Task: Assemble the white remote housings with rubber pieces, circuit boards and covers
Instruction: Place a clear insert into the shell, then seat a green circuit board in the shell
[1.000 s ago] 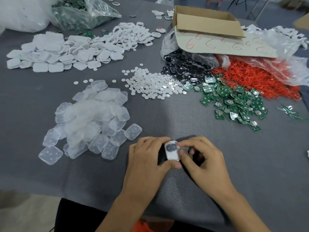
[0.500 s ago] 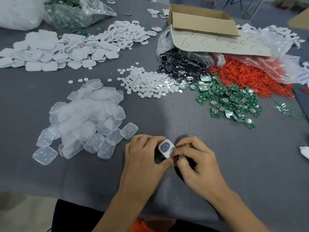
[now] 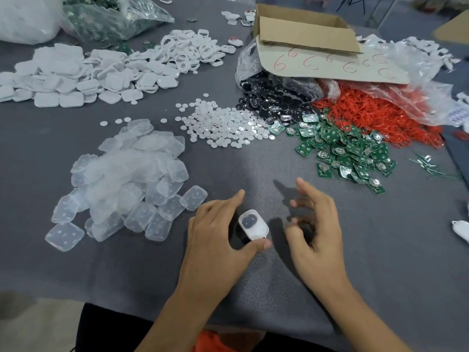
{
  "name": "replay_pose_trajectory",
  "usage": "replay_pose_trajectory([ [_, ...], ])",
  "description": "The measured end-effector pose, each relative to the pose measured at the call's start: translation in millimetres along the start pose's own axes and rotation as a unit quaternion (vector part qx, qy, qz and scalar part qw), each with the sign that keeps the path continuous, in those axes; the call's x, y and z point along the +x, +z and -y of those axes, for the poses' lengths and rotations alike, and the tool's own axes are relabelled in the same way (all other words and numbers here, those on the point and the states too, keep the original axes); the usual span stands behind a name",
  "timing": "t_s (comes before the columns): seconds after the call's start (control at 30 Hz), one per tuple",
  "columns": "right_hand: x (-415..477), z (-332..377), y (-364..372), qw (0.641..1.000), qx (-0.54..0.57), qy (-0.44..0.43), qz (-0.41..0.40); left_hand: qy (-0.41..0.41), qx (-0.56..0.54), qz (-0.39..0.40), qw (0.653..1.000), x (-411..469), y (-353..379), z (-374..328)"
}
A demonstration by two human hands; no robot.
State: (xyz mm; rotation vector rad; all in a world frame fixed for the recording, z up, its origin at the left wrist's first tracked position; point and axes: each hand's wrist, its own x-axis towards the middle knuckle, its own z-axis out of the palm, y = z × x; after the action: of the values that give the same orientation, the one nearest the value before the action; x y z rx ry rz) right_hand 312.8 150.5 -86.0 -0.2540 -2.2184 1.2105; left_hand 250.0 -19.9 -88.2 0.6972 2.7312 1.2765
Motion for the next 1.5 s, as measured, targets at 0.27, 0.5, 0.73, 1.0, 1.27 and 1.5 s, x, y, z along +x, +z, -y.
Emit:
replay_pose_trajectory([
  [0.27, 1.5, -7.4, 1.2, 0.997, 0.012, 0.054, -0.056, -0.009, -0.017, 0.015, 1.0, -2.1, -3.2, -3.4],
  [0.5, 59.0, -42.3, -28.7, 0.954, -0.233, 0.153, -0.11, -0.042, -0.109, 0.043, 0.992, 19.3, 1.8, -27.1],
  [0.73, 75.4, -53.5, -29.7, 0.953, -0.261, 0.135, -0.077, 0.016, -0.047, 0.111, 0.993, 88.4, 30.1, -72.9],
  [1.0, 26.8, -31.6, -51.3, 0.979, -0.091, 0.178, -0.035, 0.068, 0.037, 0.253, 0.964, 110.1, 53.6, -93.2],
  [1.27, 6.0, -2.1, -62.8, 0.945, 0.209, 0.23, -0.104, 0.021, -0.184, 0.247, 0.951, 79.3, 34.7, -76.6],
  [1.5, -6.1, 20.1, -47.5, 0.929, 0.3, 0.216, 0.008, -0.061, -0.378, 0.171, 0.908, 50.7, 2.1, -59.3],
])
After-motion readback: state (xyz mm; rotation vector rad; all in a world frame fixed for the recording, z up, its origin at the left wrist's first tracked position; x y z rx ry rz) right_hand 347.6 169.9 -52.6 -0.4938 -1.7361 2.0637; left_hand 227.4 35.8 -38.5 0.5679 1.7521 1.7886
